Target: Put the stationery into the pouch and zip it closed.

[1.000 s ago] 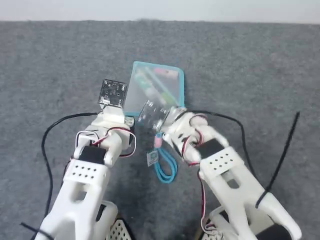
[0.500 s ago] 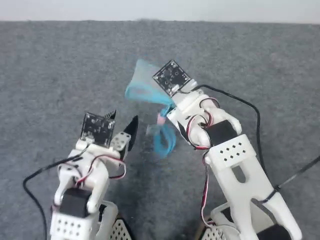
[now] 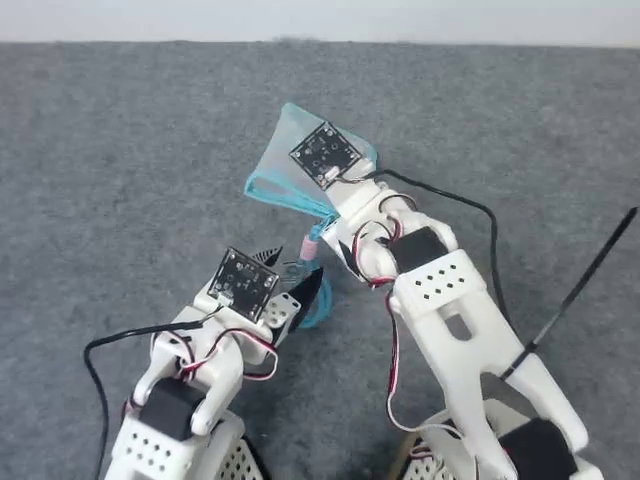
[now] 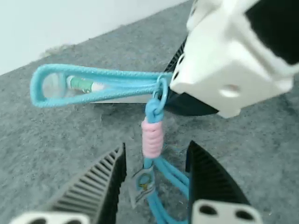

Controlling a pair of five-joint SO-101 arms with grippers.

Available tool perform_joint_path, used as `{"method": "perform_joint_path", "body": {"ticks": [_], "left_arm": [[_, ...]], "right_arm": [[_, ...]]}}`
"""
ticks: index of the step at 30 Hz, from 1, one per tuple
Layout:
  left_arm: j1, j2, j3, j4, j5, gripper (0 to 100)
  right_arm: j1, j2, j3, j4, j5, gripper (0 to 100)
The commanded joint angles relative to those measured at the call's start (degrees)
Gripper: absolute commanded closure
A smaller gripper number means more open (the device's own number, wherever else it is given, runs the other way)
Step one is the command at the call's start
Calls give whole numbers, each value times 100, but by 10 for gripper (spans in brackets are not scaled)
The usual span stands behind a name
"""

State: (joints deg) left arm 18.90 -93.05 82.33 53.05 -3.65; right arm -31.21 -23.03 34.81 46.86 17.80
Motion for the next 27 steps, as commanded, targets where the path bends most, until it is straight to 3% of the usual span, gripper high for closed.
{"method": "perform_joint_path", "body": {"ticks": [1,11,17,24,27], "left_arm": [[26,-79,171,-589,-53,799],[-114,-79,321,-633,-53,801],[-114,-88,576,-958,-53,851],[-141,-132,558,-976,-53,995],[-149,-141,549,-976,-53,990]], "right_arm": [[-312,-391,-237,356,-123,992],[-400,-1024,-220,980,-149,992],[-936,-1226,149,954,-281,992],[-303,-1191,677,382,-255,992],[127,-1191,1011,-31,132,992]]}}
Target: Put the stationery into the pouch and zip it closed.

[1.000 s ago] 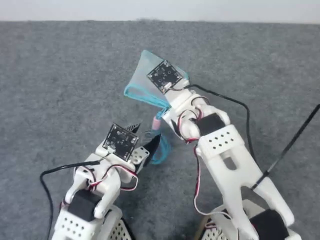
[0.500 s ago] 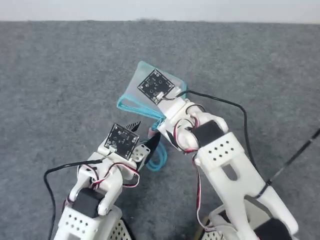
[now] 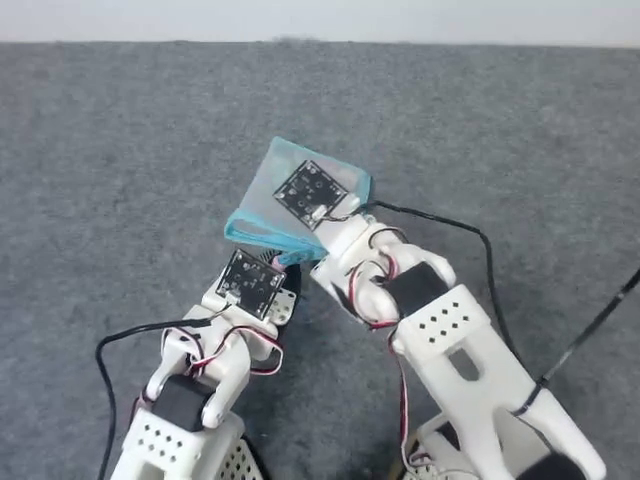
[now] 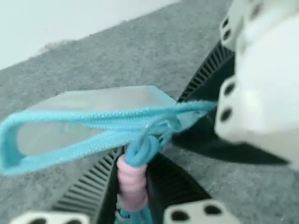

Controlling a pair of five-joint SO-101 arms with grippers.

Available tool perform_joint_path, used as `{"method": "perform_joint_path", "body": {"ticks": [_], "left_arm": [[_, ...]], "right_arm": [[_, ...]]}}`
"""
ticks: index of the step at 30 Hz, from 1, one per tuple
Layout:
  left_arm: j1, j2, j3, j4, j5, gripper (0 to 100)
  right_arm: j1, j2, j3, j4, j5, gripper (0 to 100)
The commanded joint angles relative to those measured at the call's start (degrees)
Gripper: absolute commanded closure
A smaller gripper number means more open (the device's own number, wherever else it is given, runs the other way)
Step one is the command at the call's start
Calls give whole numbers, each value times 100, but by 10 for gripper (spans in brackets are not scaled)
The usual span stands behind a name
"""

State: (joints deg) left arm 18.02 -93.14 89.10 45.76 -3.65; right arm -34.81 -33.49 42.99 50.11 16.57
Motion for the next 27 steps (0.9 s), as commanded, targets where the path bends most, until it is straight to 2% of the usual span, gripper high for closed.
{"method": "perform_joint_path", "body": {"ticks": [1,10,22,27], "left_arm": [[-88,-132,-127,-246,-53,990],[-1336,-132,-338,-281,-53,991],[-1495,-123,-312,-431,-62,991],[-1697,-123,-312,-457,-53,991]], "right_arm": [[602,-145,316,-505,343,992],[1059,-136,624,-787,695,992],[1446,-136,941,-804,870,992],[2035,-136,976,-804,905,992]]}}
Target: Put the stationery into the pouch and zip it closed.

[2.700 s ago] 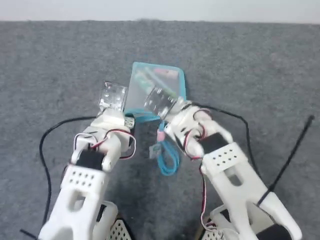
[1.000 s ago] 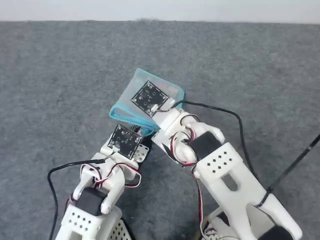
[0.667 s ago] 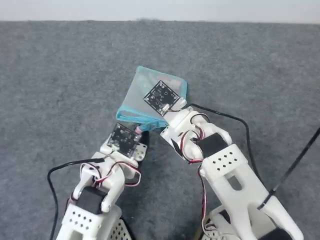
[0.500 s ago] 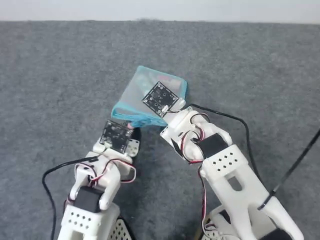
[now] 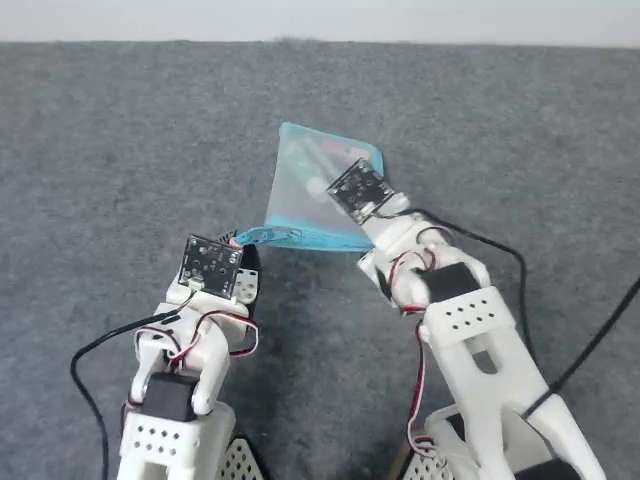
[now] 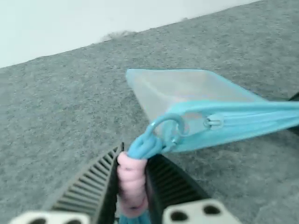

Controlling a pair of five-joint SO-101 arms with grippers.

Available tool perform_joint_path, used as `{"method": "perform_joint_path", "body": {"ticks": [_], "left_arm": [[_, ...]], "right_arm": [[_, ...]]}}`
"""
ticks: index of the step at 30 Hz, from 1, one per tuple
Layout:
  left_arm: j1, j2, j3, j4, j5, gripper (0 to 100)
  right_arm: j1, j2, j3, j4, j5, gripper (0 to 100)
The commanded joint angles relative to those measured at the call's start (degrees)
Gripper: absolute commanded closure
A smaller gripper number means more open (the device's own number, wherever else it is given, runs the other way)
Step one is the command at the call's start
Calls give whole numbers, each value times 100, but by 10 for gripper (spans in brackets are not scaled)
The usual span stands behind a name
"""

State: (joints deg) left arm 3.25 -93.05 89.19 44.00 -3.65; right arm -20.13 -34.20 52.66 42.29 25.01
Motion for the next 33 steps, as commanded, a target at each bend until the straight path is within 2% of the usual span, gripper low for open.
{"method": "perform_joint_path", "body": {"ticks": [1,4,9,15,19,21,25,28,33], "left_arm": [[-193,-123,-321,-281,-53,991],[-185,-114,-321,-281,-53,991],[-185,-105,-321,-281,-62,991],[-114,-105,-312,-264,-62,990],[475,-141,-119,-246,-79,964],[756,-141,-75,-246,-79,894],[905,-141,-92,-105,-79,775],[905,-141,-101,-88,-79,796],[914,-141,-101,-79,-53,821]], "right_arm": [[699,-66,9,-22,88,992],[1024,-66,9,13,378,992],[1305,-66,167,-22,431,992],[1112,-66,229,13,387,992],[743,-119,343,31,378,987],[629,-136,387,92,378,956],[585,-136,387,251,413,808],[549,-136,387,233,422,738],[207,-145,369,215,404,735]]}}
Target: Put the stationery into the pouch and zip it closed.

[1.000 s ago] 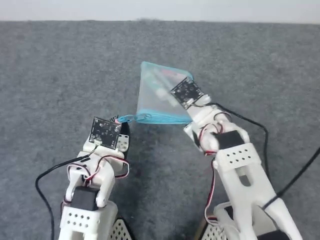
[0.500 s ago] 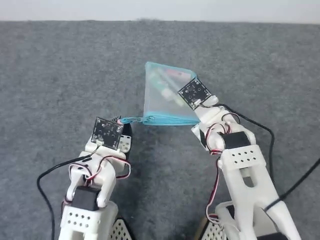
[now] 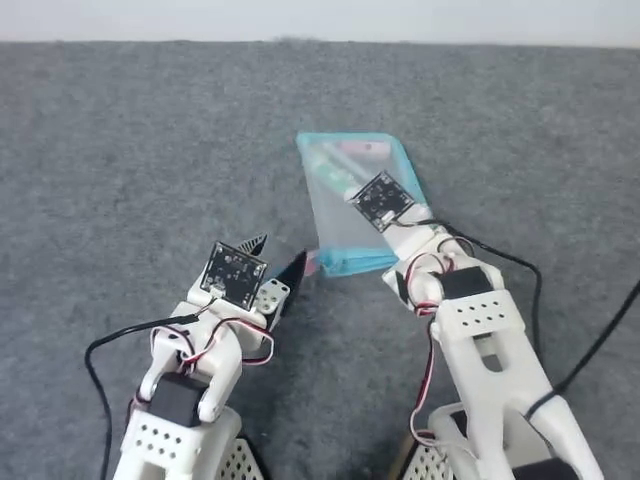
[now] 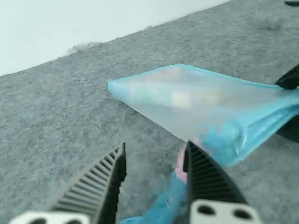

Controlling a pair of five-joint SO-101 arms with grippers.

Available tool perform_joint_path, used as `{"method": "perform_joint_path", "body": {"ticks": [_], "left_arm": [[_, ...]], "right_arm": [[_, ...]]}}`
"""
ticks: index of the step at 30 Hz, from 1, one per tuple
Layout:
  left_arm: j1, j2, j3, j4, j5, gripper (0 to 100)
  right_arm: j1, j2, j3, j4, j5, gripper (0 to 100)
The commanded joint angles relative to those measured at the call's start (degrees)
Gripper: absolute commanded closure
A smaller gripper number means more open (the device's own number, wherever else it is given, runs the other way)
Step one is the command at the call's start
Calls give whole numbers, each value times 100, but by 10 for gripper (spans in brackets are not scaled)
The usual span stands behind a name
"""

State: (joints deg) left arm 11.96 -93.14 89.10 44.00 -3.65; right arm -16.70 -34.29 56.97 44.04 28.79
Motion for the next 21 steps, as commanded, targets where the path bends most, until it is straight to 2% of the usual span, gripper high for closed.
{"method": "perform_joint_path", "body": {"ticks": [1,9,14,21], "left_arm": [[44,-132,-92,-79,-53,821],[-255,-132,-101,-387,-44,822],[-791,-132,-101,-571,299,822],[-1064,-132,-92,-668,281,822]], "right_arm": [[-180,-136,-62,40,26,735],[-224,-365,-440,426,-18,735],[-224,-1402,-273,418,-598,735],[-215,-3187,738,444,-642,735]]}}
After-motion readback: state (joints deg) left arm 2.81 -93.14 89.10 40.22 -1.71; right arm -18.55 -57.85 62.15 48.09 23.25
